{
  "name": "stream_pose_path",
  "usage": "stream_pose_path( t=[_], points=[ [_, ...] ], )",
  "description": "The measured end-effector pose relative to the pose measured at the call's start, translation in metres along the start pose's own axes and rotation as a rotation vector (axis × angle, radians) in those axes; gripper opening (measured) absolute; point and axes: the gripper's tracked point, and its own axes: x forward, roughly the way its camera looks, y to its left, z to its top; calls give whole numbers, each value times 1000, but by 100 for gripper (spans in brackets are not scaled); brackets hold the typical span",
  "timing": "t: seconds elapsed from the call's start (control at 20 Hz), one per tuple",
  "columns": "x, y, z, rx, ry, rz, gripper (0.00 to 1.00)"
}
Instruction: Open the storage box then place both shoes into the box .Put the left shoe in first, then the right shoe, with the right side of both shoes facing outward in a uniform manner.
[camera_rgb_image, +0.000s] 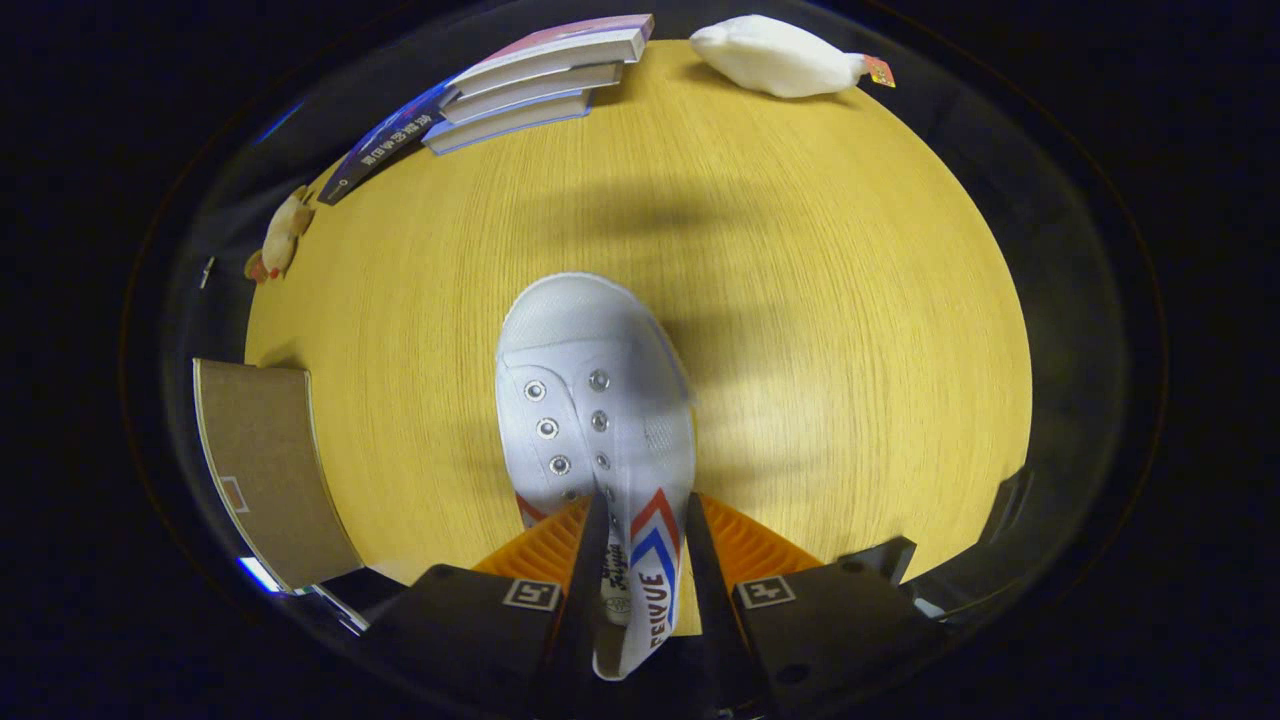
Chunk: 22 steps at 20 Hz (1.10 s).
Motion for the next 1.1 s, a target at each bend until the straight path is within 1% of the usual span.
stream_pose_path(
  t=[0.05,0.1,0.2,0.4,0.6,0.7,0.85,1.1],
  points=[
    [1,-1,1,-30,-1,-6,47],
    [-2,-3,5,-48,-21,-6,32],
    [-6,-2,7,-28,-72,30,13],
    [-31,8,6,55,-126,76,12],
    [-70,44,13,90,-172,137,12],
    [-93,71,19,91,-198,178,12],
    [-131,122,29,81,-237,251,12],
    [-201,209,50,71,-327,348,11]
  ],
)
